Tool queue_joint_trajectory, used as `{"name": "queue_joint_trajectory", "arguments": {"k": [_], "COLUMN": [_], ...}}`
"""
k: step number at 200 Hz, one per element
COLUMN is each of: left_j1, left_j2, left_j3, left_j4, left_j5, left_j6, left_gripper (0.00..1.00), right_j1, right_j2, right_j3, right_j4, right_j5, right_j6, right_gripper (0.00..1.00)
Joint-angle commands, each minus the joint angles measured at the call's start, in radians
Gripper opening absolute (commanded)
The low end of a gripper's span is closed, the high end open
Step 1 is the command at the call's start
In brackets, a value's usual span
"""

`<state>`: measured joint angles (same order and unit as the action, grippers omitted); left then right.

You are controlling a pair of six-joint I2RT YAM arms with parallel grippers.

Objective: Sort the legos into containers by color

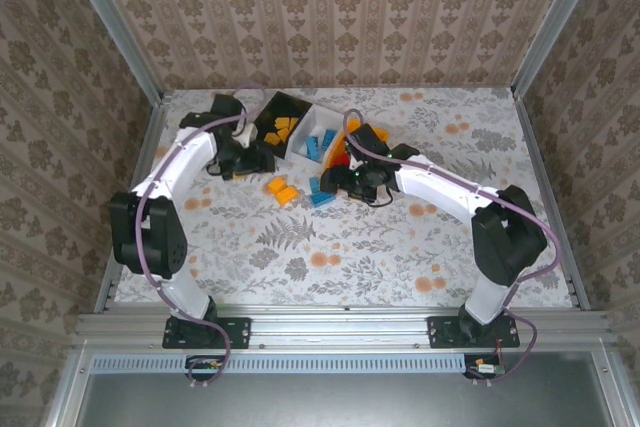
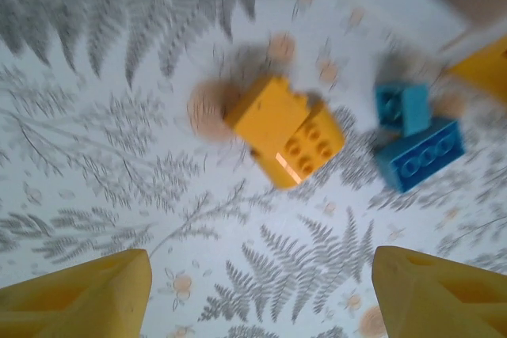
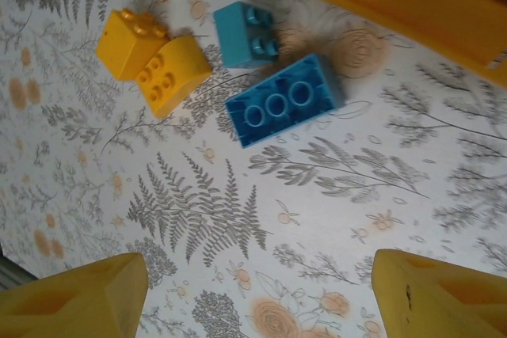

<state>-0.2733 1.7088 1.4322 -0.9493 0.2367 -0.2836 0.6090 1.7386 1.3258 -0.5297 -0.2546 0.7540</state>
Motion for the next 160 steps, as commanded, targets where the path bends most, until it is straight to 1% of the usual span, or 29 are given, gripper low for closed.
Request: {"name": "queue_joint_trajectory", "arguments": {"k": [1, 11, 24, 42, 69, 96, 136, 160], "left_j1": [-0.046, -0.07, -0.092, -0.108, -0.129, -0.129, -0.129, -0.129], "left_j2": [0.03, 0.057, 0.099, 0.168, 0.286, 0.347, 0.417, 0.438], "left_j3": [-0.024, -0.009, 0.023, 0.076, 0.199, 0.272, 0.332, 0.334], "left_j4": [0.022, 0.027, 0.033, 0.043, -0.018, -0.054, -0.089, -0.089], "left_j5": [-0.05, -0.054, -0.055, -0.041, -0.073, -0.109, -0.121, -0.12], "left_j6": [-0.005, -0.037, -0.096, -0.138, -0.11, -0.092, -0.058, -0.032], "left_gripper": [0.75, 0.76, 0.81, 0.82, 0.83, 0.82, 0.8, 0.76], "right_j1": [0.011, 0.011, 0.011, 0.011, 0.007, -0.002, -0.015, -0.017], "right_j2": [0.018, 0.013, 0.003, -0.019, -0.06, -0.105, -0.155, -0.179], "right_j3": [0.049, 0.048, 0.041, 0.035, 0.01, -0.027, -0.077, -0.096], "right_j4": [-0.047, -0.05, -0.053, -0.065, -0.081, -0.091, -0.101, -0.107], "right_j5": [-0.046, -0.044, -0.037, -0.023, -0.002, 0.015, 0.033, 0.046], "right_j6": [-0.043, -0.047, -0.055, -0.069, -0.089, -0.097, -0.095, -0.091], "right_gripper": [0.76, 0.76, 0.76, 0.76, 0.77, 0.77, 0.77, 0.77]}}
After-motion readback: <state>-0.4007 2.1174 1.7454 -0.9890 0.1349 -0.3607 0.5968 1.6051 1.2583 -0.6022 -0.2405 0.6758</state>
